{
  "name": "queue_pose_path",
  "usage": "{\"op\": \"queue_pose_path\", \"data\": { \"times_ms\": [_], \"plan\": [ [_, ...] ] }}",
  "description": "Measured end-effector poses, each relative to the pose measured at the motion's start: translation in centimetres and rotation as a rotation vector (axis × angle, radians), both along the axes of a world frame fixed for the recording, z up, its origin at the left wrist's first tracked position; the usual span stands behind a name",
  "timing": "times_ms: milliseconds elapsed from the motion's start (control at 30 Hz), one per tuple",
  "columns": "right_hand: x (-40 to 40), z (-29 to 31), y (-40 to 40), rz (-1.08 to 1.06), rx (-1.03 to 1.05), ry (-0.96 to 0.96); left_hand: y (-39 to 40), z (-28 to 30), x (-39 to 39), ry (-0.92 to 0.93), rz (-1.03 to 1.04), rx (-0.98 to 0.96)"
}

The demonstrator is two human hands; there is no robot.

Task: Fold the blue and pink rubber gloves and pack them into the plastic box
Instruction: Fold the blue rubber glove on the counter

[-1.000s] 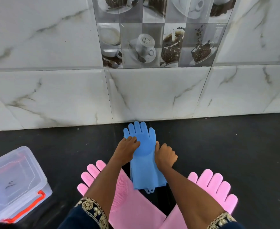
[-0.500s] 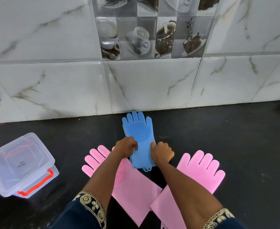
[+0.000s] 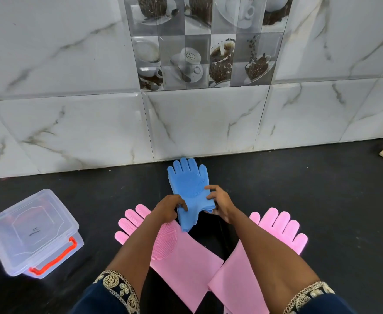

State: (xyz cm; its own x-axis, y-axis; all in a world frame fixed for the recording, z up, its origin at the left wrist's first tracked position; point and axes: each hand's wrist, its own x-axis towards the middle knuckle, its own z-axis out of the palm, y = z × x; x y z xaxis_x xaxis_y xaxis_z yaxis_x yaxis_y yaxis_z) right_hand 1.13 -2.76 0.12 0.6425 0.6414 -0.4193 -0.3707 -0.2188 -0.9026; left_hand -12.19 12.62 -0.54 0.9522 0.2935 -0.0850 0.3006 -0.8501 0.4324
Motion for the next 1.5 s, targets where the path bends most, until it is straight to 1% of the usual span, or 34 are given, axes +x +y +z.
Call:
{"op": "queue_pose_path", "data": {
  "times_ms": [133,200,267,367,433,500,567,633,733,800,867,900,967,1033,1067,1100,1167,1233,1333,1433,1500],
  "plan": [
    [0.5,0.5,-0.2,0.027,0.144,0.236,0.5,-0.1,0.4,0.041,0.019,-0.059],
    [0.8,0.6,0.1,0.021,0.235,0.311,0.7,-0.3,0.5,0.045,0.035,-0.100],
    [1.3,0.3,0.7,-0.010,0.267,0.311,0.8,-0.5,0.5,0.039,0.079,-0.195],
    [1.8,-0.1,1.7,-0.056,0.211,0.225,0.8,-0.9,0.6,0.040,0.176,-0.357],
    [2.1,-0.3,2.4,-0.103,0.128,0.124,0.8,-1.1,0.8,-0.041,0.244,-0.461],
    [2.2,-0.6,3.0,-0.168,-0.019,-0.061,0.8,-1.0,1.3,-0.165,0.338,-0.545],
    [2.4,-0.9,3.3,-0.214,-0.218,-0.271,0.8,-0.7,1.9,-0.229,0.439,-0.538],
    [2.6,-1.2,3.3,-0.208,-0.400,-0.408,0.8,-0.7,2.7,-0.211,0.546,-0.464],
    [2.5,-1.4,3.3,-0.153,-0.553,-0.513,0.7,-1.0,3.6,-0.139,0.672,-0.419],
    [2.2,-1.2,3.4,-0.142,-0.598,-0.577,0.9,-1.1,4.1,-0.093,0.734,-0.403],
    [1.9,-0.9,3.7,-0.132,-0.649,-0.706,1.3,-0.8,4.4,-0.027,0.762,-0.425],
    [1.9,-0.9,3.8,-0.124,-0.686,-0.815,1.5,-0.6,4.6,0.014,0.763,-0.432],
    [2.2,-0.9,4.0,-0.058,-0.710,-1.105,1.8,-0.3,4.9,0.074,0.775,-0.399],
    [2.6,-1.1,4.0,0.142,-0.605,-1.408,2.0,-0.1,5.2,0.099,0.792,-0.306],
    [2.8,-1.3,4.0,0.291,-0.529,-1.511,2.0,0.0,5.4,0.108,0.797,-0.268],
    [2.8,-1.7,3.9,0.445,-0.464,-1.572,2.0,0.0,5.6,0.110,0.800,-0.251],
    [2.5,-2.6,3.7,0.690,-0.429,-1.600,2.3,-0.2,6.0,0.098,0.820,-0.289],
    [2.3,-3.6,3.7,0.821,-0.480,-1.565,2.6,-0.3,6.2,0.078,0.839,-0.358],
    [2.2,-3.7,4.0,0.836,-0.514,-1.558,3.3,-0.3,6.7,0.035,0.869,-0.494],
    [2.3,-3.2,4.1,0.818,-0.455,-1.592,3.9,-0.2,6.9,0.001,0.883,-0.691],
    [2.4,-2.7,4.0,0.843,-0.446,-1.597,4.2,-0.1,6.8,-0.025,0.848,-0.715]
  ]
}}
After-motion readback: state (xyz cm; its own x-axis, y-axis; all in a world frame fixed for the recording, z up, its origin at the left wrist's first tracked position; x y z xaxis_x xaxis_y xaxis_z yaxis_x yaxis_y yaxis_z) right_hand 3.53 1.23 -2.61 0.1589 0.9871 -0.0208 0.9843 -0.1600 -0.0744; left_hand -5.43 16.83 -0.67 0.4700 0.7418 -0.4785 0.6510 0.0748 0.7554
